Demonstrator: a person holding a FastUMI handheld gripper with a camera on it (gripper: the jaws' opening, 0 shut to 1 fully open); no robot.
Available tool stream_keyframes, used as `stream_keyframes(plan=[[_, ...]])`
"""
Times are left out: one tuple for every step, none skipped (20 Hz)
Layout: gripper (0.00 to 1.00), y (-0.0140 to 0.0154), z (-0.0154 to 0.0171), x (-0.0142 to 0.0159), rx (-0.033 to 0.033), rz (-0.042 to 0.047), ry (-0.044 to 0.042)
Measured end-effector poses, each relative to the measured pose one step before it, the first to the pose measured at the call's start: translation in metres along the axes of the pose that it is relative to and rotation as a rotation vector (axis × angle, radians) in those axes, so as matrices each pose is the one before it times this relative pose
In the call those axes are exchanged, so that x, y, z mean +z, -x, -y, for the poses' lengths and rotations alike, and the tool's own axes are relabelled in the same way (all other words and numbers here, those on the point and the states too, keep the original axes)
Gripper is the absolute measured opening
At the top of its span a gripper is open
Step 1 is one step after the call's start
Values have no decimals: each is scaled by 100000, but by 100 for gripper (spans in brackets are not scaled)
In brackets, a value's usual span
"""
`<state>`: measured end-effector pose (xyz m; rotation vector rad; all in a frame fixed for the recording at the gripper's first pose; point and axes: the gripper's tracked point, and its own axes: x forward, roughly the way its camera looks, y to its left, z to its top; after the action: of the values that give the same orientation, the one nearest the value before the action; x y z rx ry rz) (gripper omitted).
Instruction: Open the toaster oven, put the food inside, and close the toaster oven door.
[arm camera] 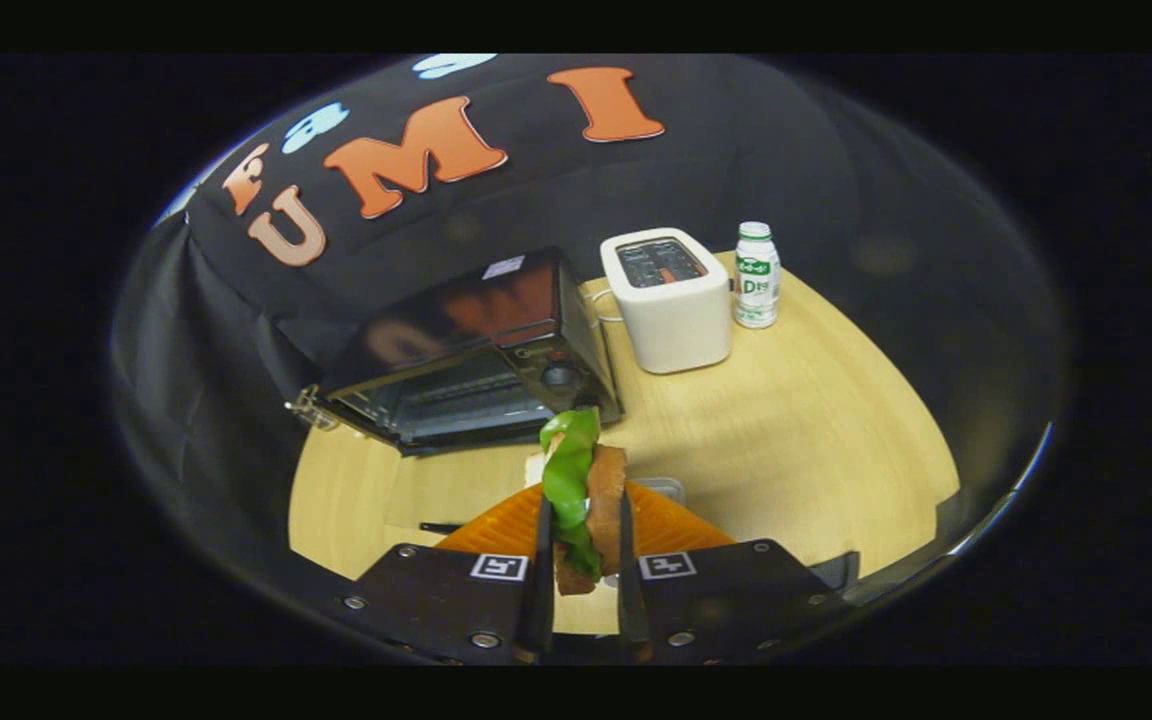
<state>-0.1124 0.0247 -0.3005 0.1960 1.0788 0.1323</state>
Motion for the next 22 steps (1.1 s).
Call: stream_keyframes(plan=[[26, -373, -770, -9, 1444, 184, -560], [26, -619, -654, -37, 1062, 408, 94], [26, -564, -854, -172, 1290, -248, -134], [26, -666, -1000, -19, 1924, -265, -1027], [26, -138, -1022, -54, 2336, -18, -1766], [26, -648, -1177, 173, 2480, 128, -1931], [26, -762, -1023, -5, 2482, 55, -1663], [26, -655, -964, 100, 1827, -114, -912], [26, -708, -706, -53, 1062, 231, -314], [26, -839, -749, -48, 790, 225, -52], [26, -762, -708, 5, 876, -31, -869], [26, -646, -653, 18, 1266, 239, -2230], [26, -814, -811, 156, 1561, 704, -3072], [26, -940, -478, 39, 602, 615, -3498], [26, -668, -175, -5, 29, 940, -2646], [26, -827, -180, 45, 117, 1136, -1875], [26, -717, -220, -239, 200, 758, -1998], [26, -581, -291, -136, 747, 542, -2555], [26, -434, -314, -51, 1015, 1109, -3151], [26, -655, -88, 26, 521, 1221, -3370], [26, -665, 89, -94, 308, 904, -3205], [26, -592, 109, -45, 304, 883, -2982]])
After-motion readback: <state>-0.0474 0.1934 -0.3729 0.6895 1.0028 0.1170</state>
